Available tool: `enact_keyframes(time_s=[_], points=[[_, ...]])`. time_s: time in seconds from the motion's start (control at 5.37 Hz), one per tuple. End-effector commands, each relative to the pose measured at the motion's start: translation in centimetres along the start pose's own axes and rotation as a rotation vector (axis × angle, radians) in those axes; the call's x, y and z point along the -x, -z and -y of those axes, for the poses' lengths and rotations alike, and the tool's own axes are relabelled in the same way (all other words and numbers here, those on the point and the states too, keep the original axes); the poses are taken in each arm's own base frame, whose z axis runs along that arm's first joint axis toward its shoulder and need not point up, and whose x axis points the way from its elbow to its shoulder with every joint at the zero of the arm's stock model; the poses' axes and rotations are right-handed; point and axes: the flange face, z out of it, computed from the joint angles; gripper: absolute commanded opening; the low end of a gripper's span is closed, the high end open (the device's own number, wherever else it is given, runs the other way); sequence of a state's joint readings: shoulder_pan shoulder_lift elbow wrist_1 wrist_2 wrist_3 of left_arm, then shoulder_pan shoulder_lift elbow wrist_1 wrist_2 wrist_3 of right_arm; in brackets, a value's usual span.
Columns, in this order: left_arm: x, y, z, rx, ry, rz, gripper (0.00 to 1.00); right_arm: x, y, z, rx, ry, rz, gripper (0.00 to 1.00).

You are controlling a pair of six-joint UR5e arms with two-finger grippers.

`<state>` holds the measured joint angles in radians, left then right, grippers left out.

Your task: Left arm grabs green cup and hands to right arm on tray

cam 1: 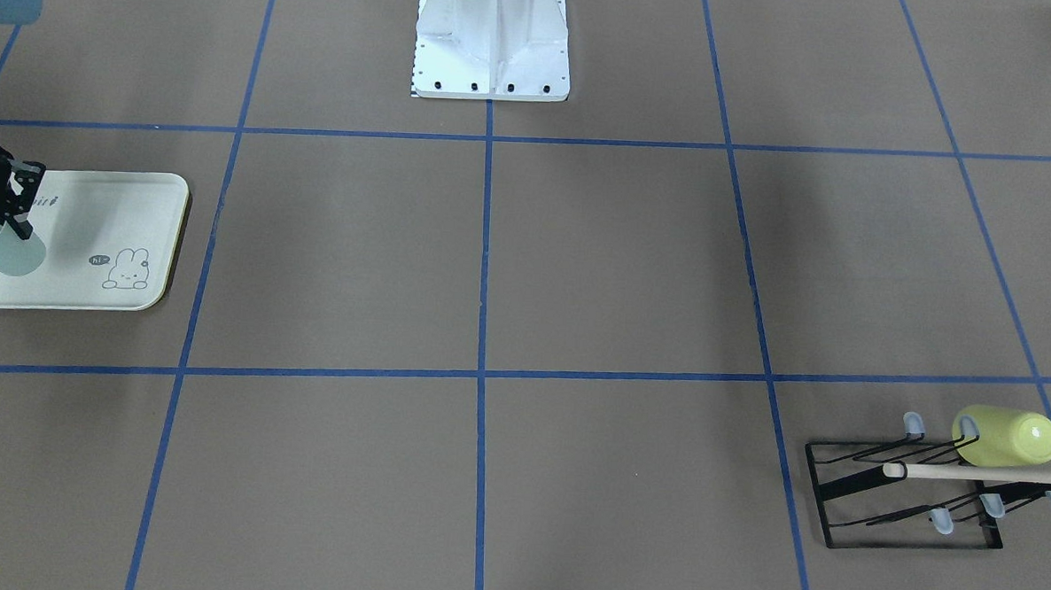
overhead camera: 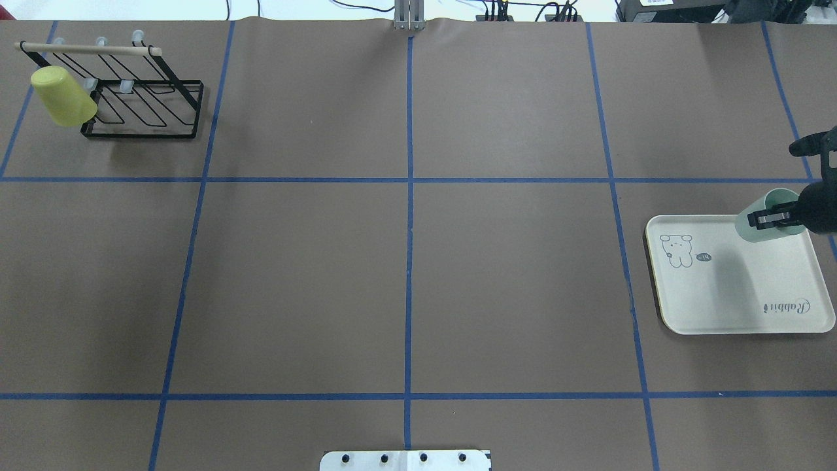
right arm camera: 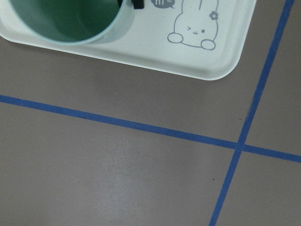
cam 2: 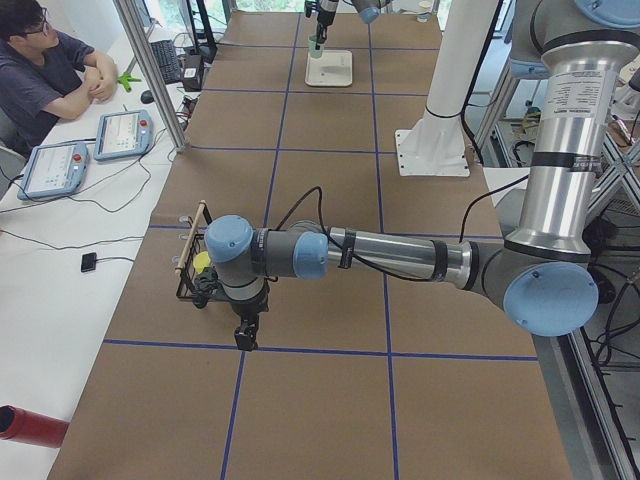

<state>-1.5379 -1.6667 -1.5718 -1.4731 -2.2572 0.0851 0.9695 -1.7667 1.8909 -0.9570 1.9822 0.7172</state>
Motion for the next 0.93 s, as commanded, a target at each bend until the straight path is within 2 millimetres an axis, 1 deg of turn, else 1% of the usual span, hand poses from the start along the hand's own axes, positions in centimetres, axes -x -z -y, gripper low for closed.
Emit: enact_keyframes(time_s=[0.0, 0.19, 0.37, 0.56, 0.74], points=[[0.4, -0.5, -0.4, 0.007, 0.009, -0.003, 1.0, 0.0, -1.9, -1.8, 0.037, -0.005, 0.001, 0.0], [0.5, -0.6, -0.4, 0.009, 0.016, -0.005, 1.0, 0.7, -2.8, -2.5, 0.062, 0.011, 0.002, 0.0], [0.5, -0.6, -0.3, 0.009, 0.017, -0.003, 1.0, 0.8, -3.3, -2.9, 0.075, 0.015, 0.0, 0.2], [0.6, -0.7, -0.3, 0.012, 0.021, -0.003, 1.0, 0.8, -3.3, -2.8, 0.073, 0.016, 0.0, 0.87], [0.6, -0.7, -0.4, 0.012, 0.022, -0.005, 1.0, 0.7, -3.0, -2.7, 0.065, 0.014, -0.003, 1.0]])
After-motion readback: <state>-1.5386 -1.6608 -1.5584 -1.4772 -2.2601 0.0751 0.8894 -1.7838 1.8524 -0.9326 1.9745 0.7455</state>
